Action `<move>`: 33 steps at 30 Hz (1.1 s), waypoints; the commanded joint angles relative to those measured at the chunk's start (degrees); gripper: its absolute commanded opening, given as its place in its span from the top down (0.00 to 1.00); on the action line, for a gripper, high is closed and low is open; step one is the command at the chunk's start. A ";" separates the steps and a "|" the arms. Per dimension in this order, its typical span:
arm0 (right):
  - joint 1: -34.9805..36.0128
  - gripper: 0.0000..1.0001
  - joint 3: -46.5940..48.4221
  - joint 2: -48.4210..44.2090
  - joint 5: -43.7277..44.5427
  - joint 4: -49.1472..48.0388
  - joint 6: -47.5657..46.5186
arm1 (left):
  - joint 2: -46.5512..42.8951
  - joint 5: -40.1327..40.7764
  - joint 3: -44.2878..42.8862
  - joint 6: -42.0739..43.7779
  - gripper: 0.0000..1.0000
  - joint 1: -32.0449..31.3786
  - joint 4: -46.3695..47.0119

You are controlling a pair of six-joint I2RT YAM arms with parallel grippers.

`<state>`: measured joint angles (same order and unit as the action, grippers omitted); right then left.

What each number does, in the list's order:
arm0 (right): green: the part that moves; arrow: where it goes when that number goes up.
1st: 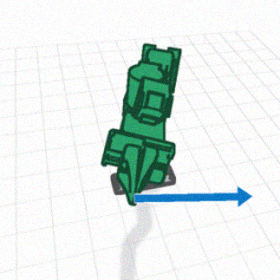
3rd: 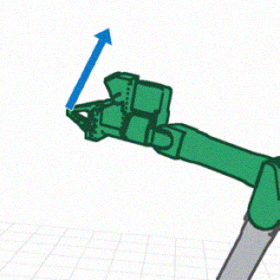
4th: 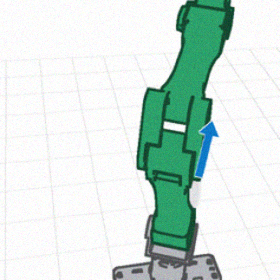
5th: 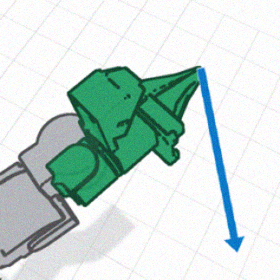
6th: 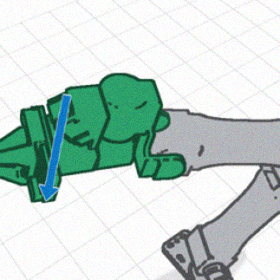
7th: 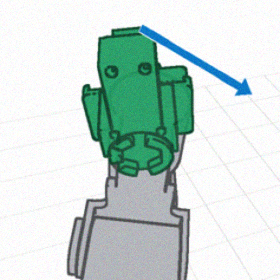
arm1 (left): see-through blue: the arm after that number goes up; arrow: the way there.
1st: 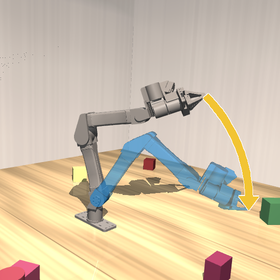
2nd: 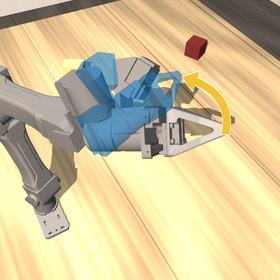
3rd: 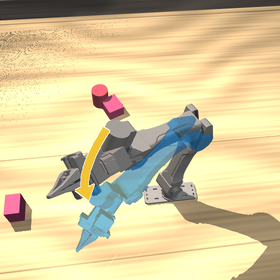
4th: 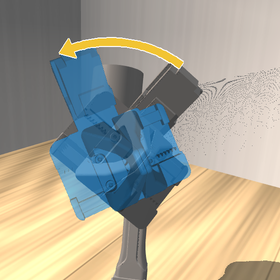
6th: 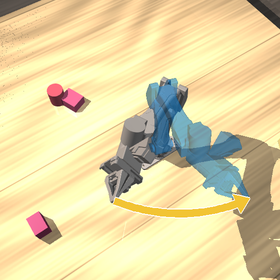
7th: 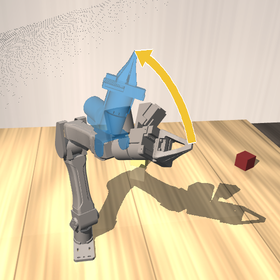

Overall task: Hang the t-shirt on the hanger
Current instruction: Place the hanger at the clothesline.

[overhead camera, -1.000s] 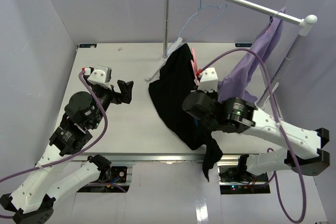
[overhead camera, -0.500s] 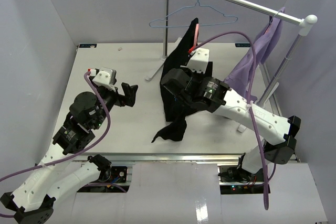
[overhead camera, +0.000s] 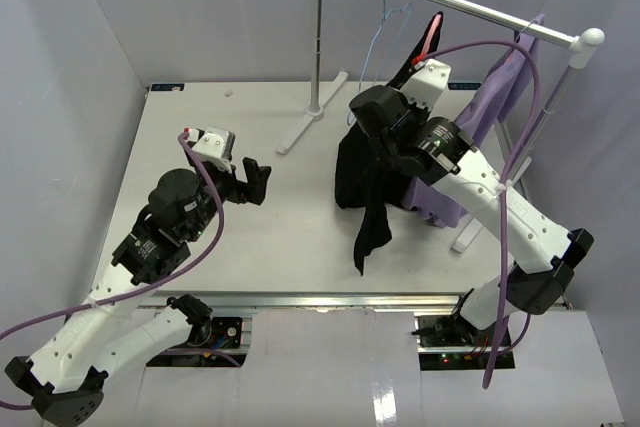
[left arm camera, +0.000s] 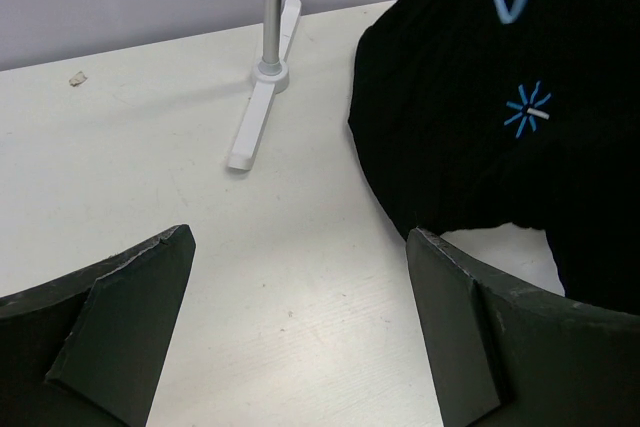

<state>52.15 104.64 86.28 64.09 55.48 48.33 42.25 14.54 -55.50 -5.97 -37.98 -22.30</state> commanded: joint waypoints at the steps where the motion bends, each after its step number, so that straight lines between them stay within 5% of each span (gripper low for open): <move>1: -2.49 0.92 5.15 -1.74 2.22 -9.67 -4.63 | -0.28 -0.57 1.04 -0.53 0.02 0.01 0.06; 17: -8.07 0.92 13.58 2.31 2.72 -18.77 -13.30 | -0.70 -5.22 3.05 -0.35 0.02 0.01 0.24; 33: -13.68 0.92 5.11 1.86 3.37 -24.28 -10.68 | -1.03 -9.62 4.17 -0.63 0.02 0.01 0.77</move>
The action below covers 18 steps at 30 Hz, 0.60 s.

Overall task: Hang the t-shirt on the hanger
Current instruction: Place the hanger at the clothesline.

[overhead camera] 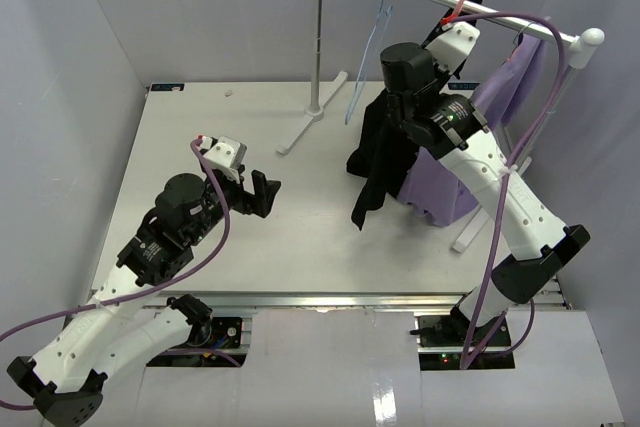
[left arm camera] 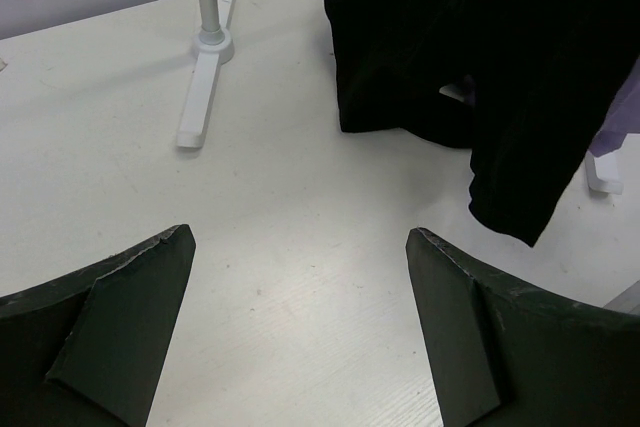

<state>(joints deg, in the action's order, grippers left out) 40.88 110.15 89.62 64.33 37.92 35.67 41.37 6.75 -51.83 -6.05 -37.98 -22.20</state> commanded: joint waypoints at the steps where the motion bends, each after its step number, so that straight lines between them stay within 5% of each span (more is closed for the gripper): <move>1: -2.94 0.92 -0.83 -1.56 2.53 -6.81 2.40 | -0.15 -1.83 0.50 -0.63 0.02 0.01 0.66; 18: -6.87 0.92 -6.87 -0.39 -4.68 -6.58 5.75 | -0.44 -3.23 0.83 -0.55 0.02 0.07 0.87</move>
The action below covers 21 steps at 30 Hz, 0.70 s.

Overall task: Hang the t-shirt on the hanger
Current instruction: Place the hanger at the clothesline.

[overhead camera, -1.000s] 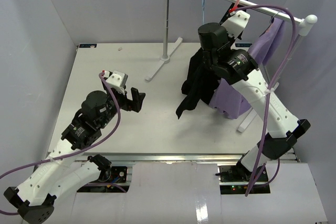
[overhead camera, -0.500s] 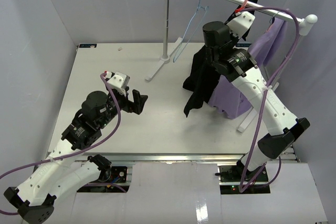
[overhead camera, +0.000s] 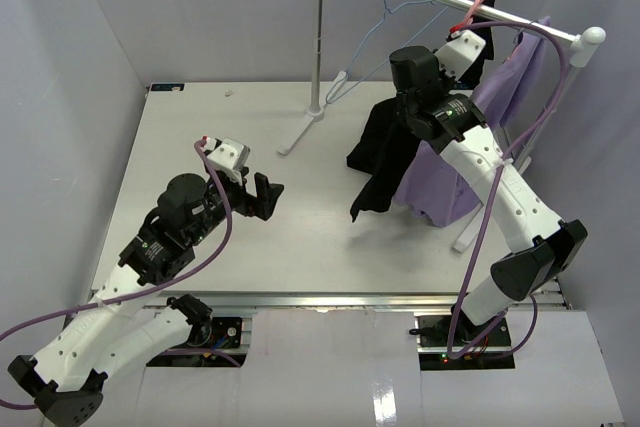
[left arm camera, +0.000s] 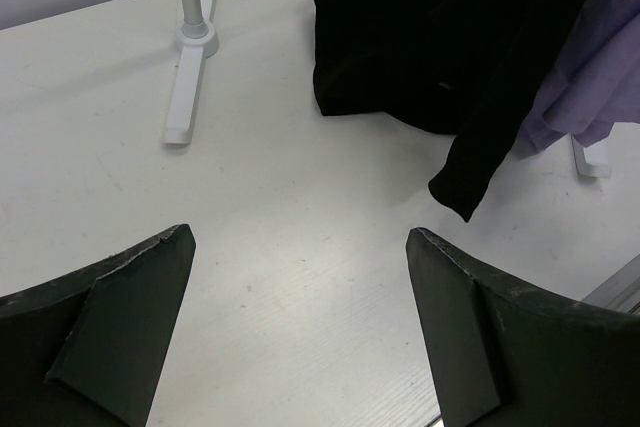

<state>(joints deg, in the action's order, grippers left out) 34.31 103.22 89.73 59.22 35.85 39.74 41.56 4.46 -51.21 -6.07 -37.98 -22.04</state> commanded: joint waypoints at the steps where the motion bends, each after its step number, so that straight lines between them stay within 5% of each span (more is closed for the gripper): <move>1: -0.27 0.92 -0.11 -0.55 -0.09 -4.50 1.66 | -0.60 -1.03 0.17 -0.52 0.02 0.07 0.66; 11: -0.39 0.89 -1.71 -1.39 -1.69 -4.56 1.33 | -1.38 -0.96 0.41 -0.26 0.02 0.08 0.69; 13: -0.38 0.78 -1.69 -1.40 -1.48 -4.55 0.95 | -1.57 -1.04 0.40 -0.17 0.02 0.01 0.69; 15: -0.30 0.50 -0.82 -1.19 -1.70 -4.40 0.23 | -1.57 -1.12 0.31 -0.23 0.02 0.01 0.74; 18: -0.30 0.20 1.18 -0.96 -2.87 -4.49 -1.75 | -1.58 -1.12 0.23 -0.07 0.02 0.01 0.60; 21: -0.30 0.07 4.61 -0.71 -6.59 -4.70 -5.60 | -1.93 -1.22 0.22 0.01 0.02 0.05 0.68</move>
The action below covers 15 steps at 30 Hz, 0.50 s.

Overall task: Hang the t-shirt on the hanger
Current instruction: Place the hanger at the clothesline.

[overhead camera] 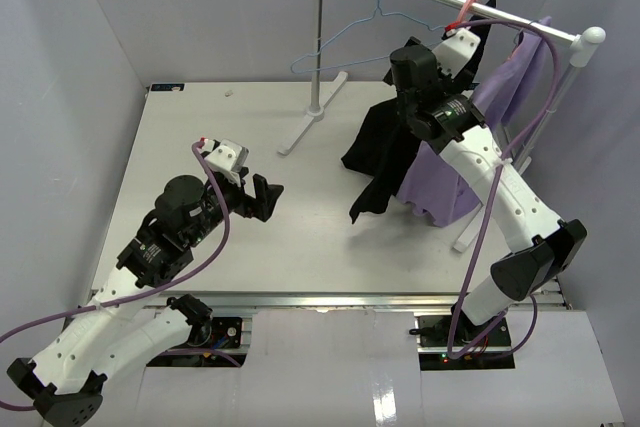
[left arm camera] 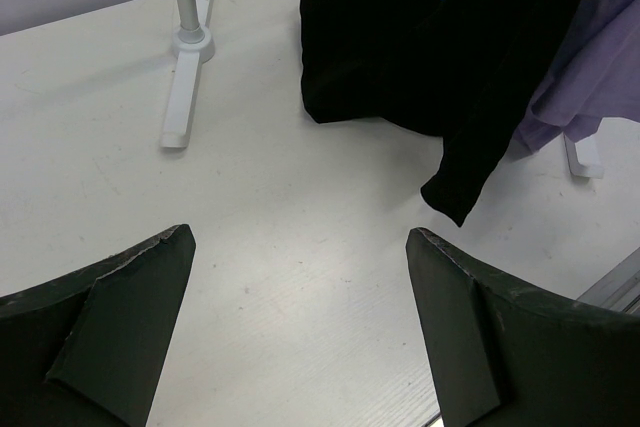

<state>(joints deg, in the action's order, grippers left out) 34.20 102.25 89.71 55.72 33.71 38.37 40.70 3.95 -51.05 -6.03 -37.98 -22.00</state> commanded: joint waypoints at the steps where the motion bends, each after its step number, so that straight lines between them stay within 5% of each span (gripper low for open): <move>1: -0.22 0.10 6.29 -1.03 -5.05 -2.60 -5.53 | -1.26 -0.82 -0.02 -0.07 0.02 0.01 0.68; 15: 0.08 0.10 10.31 -12.37 -21.19 8.26 -15.44 | -3.55 -3.74 0.34 -7.10 0.02 0.01 6.90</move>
<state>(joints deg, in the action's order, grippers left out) 34.24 110.48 83.42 39.36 39.62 26.98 37.40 2.15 -51.05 -8.34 -37.98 -19.05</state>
